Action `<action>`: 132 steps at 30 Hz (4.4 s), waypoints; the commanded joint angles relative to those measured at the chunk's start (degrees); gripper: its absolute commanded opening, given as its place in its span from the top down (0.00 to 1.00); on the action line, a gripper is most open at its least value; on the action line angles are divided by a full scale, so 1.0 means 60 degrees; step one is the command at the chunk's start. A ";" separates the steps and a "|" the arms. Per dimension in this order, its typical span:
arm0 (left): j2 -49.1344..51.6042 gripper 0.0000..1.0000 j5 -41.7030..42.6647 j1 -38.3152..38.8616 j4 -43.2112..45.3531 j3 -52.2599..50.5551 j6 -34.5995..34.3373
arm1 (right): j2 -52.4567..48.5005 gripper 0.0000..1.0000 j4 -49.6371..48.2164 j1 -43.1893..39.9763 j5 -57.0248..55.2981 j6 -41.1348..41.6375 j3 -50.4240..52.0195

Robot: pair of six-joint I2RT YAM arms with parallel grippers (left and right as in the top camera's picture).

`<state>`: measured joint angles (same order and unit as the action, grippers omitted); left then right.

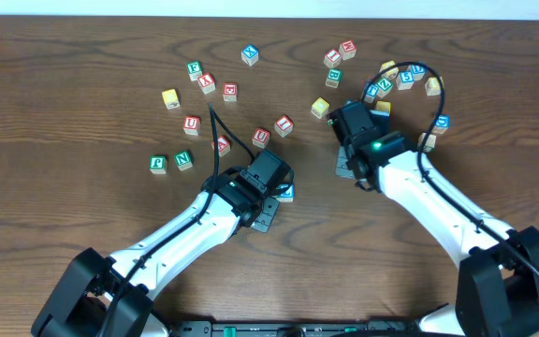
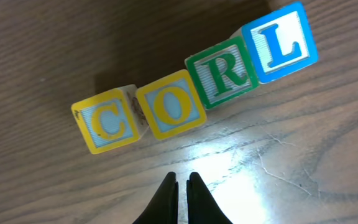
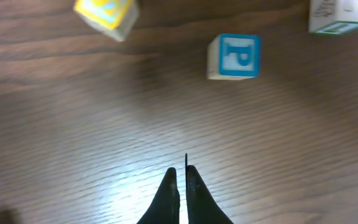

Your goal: Spell out CORL

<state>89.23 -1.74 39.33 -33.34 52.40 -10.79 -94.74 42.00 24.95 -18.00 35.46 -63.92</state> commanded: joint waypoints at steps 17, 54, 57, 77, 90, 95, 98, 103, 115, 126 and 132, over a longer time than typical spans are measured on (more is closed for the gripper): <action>0.0040 0.93 0.0219 -0.0004 0.0882 -0.0761 -0.0157 | 0.0102 0.99 0.0066 -0.0270 -0.0040 -0.0062 -0.0149; 0.0834 0.93 -0.0291 -0.0026 0.1942 -0.0769 0.0211 | 0.0102 0.99 0.0011 -0.0270 0.0138 -0.0066 -0.0149; 0.0834 0.93 -0.0291 -0.0026 0.1974 -0.0769 0.0215 | 0.0102 0.99 0.0022 -0.0270 0.0138 -0.0066 -0.0149; -0.0087 0.93 -0.0069 0.0004 0.1042 -0.0765 0.0171 | 0.0102 0.99 0.0044 -0.0270 0.0131 -0.0073 -0.0149; -0.0211 0.93 -0.2153 -0.0448 0.1716 -0.0849 -0.0095 | 0.0102 0.99 0.0055 -0.0270 0.0124 -0.0142 -0.0149; -0.0211 0.93 -0.2146 -0.1166 0.1756 -0.0867 -0.0157 | 0.0102 0.99 0.0055 -0.0270 0.0084 -0.0149 -0.0149; -0.0208 0.93 -0.2135 -0.1515 0.1880 -0.0925 -0.0160 | 0.0102 0.99 0.0058 -0.0270 0.0058 -0.0146 -0.0149; -0.0208 0.93 -0.2044 -0.1759 0.2328 -0.1271 -0.0160 | 0.0102 0.99 0.0080 -0.0270 0.0058 -0.0146 -0.0149; 0.0135 0.93 -0.1213 -0.1759 0.2495 -0.1388 -0.0182 | 0.0102 0.99 0.0117 -0.0270 0.0066 -0.0142 -0.0149; 0.0135 0.93 -0.0557 -0.1759 0.2579 -0.1388 0.0040 | 0.0102 0.99 0.0127 -0.0270 0.0066 -0.0142 -0.0149; 0.0135 0.93 -0.0277 -0.1756 0.2575 -0.1388 0.0149 | 0.0102 0.99 0.0157 -0.0270 0.0069 -0.0138 -0.0149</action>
<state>89.36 -4.84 28.93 -17.89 44.47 -10.50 -94.74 42.68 23.57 -16.91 35.31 -63.92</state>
